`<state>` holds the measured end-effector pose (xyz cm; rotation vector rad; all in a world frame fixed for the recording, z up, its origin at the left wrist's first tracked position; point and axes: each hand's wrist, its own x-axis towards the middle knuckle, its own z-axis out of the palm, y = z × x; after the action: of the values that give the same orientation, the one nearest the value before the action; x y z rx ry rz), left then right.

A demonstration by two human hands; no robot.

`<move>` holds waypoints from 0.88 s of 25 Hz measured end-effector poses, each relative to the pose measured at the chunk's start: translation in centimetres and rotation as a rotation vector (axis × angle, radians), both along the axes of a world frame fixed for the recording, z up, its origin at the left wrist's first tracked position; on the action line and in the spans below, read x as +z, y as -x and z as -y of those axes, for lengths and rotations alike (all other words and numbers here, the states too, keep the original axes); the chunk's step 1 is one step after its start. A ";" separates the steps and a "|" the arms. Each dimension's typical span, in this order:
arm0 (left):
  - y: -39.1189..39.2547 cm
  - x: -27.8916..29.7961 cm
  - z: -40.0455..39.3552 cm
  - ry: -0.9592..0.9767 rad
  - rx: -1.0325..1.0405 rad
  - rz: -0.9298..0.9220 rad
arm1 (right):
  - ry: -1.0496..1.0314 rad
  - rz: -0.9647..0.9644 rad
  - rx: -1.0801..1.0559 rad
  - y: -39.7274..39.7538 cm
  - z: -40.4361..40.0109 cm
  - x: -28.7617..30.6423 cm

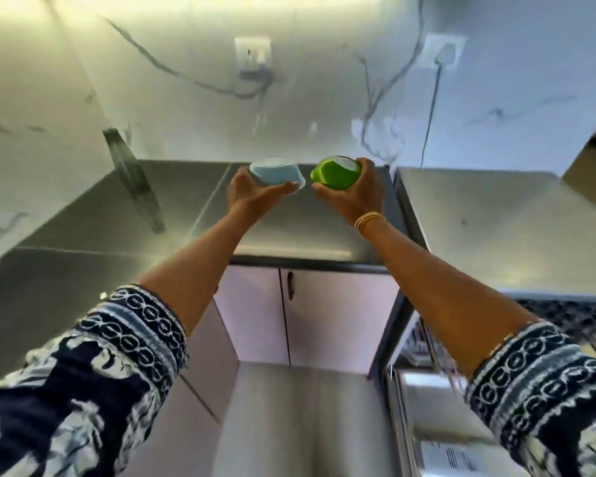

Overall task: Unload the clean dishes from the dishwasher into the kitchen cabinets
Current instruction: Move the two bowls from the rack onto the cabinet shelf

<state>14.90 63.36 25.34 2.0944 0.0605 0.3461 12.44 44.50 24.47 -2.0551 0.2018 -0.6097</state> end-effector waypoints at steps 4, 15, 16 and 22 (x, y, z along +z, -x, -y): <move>-5.0 10.1 -0.8 -0.037 -0.043 0.162 | 0.027 0.148 0.057 -5.2 1.0 10.3; -16.2 34.2 2.1 0.098 -0.189 0.489 | 0.129 0.538 0.151 -16.7 4.8 33.9; -17.4 35.6 2.2 0.103 -0.175 0.509 | 0.135 0.556 0.152 -17.7 5.0 35.6; -24.0 43.9 0.8 0.108 -0.133 0.668 | 0.261 0.658 0.163 -23.1 4.9 43.7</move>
<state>38.89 62.59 69.28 1.7721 -0.4421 0.9171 35.51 39.60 68.18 -1.9693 -0.4447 -1.2144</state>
